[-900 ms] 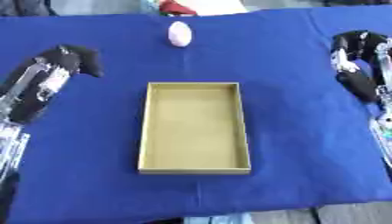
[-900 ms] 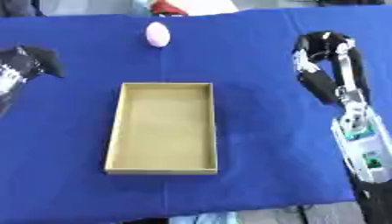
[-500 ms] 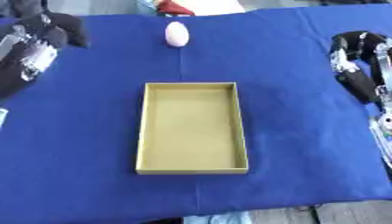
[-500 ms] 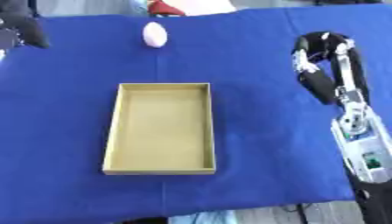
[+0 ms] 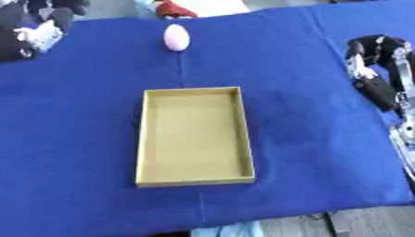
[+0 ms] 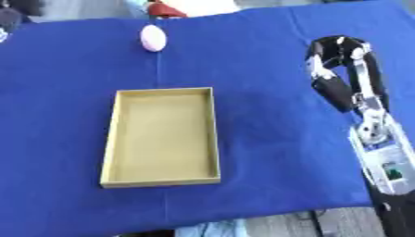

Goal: Pick up objects on the table and place them in the box.

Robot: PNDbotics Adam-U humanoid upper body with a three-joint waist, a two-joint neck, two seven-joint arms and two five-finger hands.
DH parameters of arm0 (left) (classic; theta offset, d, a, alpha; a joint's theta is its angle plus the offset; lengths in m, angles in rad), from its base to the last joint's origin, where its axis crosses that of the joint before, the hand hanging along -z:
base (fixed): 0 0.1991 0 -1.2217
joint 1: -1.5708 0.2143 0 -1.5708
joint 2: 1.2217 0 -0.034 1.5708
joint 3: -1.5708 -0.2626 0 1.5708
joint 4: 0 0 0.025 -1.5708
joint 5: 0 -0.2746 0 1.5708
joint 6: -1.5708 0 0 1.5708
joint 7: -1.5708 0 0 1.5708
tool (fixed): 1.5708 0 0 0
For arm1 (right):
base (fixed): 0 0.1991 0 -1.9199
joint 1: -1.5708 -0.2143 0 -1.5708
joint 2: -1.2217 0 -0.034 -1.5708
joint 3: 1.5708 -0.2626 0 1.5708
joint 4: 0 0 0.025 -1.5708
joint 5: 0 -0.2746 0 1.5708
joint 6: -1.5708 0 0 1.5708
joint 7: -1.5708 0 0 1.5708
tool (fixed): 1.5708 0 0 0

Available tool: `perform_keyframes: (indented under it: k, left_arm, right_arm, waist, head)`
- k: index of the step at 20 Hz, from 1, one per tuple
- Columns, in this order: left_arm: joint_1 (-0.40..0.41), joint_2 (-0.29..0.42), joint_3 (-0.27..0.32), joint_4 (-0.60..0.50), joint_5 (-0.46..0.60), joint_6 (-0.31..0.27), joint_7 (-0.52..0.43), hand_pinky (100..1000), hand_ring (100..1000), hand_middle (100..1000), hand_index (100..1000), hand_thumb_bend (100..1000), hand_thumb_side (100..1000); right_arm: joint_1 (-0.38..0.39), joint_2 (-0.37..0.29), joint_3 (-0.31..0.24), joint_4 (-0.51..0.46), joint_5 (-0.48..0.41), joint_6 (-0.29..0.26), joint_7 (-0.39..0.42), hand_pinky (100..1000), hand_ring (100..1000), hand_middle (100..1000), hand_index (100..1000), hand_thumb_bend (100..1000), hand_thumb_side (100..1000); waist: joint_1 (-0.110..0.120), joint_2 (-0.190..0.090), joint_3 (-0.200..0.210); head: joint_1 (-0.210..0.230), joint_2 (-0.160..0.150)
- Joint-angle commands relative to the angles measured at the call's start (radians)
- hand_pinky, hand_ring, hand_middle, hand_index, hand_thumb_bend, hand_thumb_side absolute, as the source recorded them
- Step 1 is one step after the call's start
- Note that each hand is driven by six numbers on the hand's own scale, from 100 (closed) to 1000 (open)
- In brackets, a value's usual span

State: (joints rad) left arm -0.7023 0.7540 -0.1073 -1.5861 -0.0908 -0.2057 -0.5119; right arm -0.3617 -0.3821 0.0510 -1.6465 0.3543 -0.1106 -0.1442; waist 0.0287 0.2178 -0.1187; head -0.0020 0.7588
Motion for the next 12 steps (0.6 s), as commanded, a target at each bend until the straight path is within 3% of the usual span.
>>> perform_keyframes:
  k: [1,7,10,12]
  left_arm:
    - [-0.071,0.053,-0.014,0.067,-0.049,-0.04,-0.034,792,750,729,867,379,554]
    - [-0.211,0.003,-0.032,0.232,-0.15,-0.085,-0.064,817,782,756,881,475,493]
    - [-0.261,-0.025,-0.036,0.311,-0.199,-0.096,-0.049,831,794,767,887,436,422]
    - [-0.29,-0.046,-0.037,0.365,-0.232,-0.1,-0.032,850,810,783,895,368,328]
  right_arm:
    - [-0.019,-0.018,0.003,-0.012,-0.007,-0.004,0.009,506,563,522,690,100,676]
    - [-0.027,-0.021,0.011,-0.011,-0.009,-0.006,0.016,505,562,520,690,100,679]
    - [-0.032,-0.021,0.015,-0.012,-0.01,-0.008,0.02,505,561,520,689,100,679]
    - [-0.037,-0.021,0.017,-0.013,-0.011,-0.01,0.023,505,561,519,689,100,681]
  waist:
    - [0.003,-0.019,-0.011]
    - [0.015,-0.014,-0.044]
    - [0.02,-0.011,-0.061]
    - [0.024,-0.007,-0.074]
  head:
    - [0.006,-0.011]
    - [0.009,-0.02]
    - [0.013,-0.025]
    - [0.018,-0.03]
